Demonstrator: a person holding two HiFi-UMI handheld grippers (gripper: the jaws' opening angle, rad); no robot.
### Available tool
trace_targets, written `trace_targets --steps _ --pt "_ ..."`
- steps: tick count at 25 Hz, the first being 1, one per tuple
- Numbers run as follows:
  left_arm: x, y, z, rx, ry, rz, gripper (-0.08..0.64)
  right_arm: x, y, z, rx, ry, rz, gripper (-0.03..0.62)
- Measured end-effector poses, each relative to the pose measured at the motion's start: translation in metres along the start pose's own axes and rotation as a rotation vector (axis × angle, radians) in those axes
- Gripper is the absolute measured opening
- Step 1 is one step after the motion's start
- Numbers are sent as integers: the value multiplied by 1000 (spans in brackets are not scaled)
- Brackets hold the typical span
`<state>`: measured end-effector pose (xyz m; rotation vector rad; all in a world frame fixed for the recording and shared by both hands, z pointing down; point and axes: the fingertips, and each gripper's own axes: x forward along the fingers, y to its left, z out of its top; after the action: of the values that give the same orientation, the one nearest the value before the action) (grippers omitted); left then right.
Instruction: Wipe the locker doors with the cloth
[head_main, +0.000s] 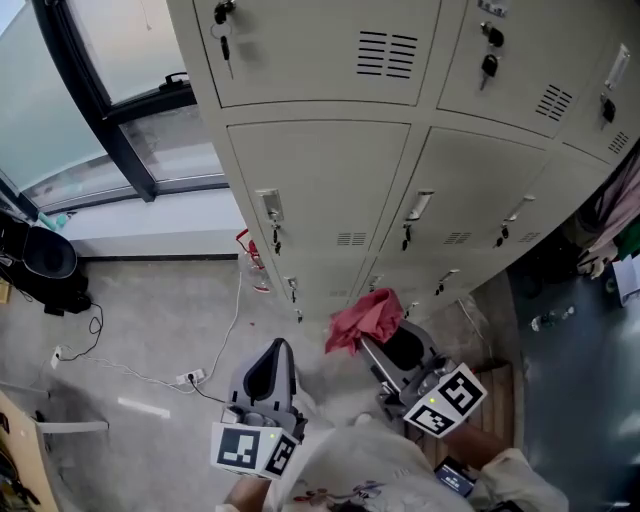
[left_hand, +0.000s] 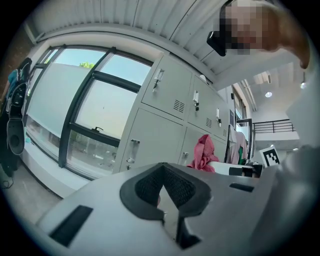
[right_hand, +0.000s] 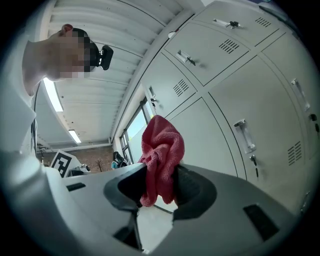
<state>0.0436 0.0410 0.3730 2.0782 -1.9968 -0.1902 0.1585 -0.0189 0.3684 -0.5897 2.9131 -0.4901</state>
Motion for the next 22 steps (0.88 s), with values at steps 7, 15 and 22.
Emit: trace_targets --steps 7,15,22 --pt "42 97 34 -24 15 -62 3 103 -14 3 -8 -19 -101 146" --pt "81 133 39 -73 52 -159 3 172 -3 17 -68 -97 -124 146" --pt "96 130 58 -45 16 -199 3 204 -6 35 -127 -98 -205 146"
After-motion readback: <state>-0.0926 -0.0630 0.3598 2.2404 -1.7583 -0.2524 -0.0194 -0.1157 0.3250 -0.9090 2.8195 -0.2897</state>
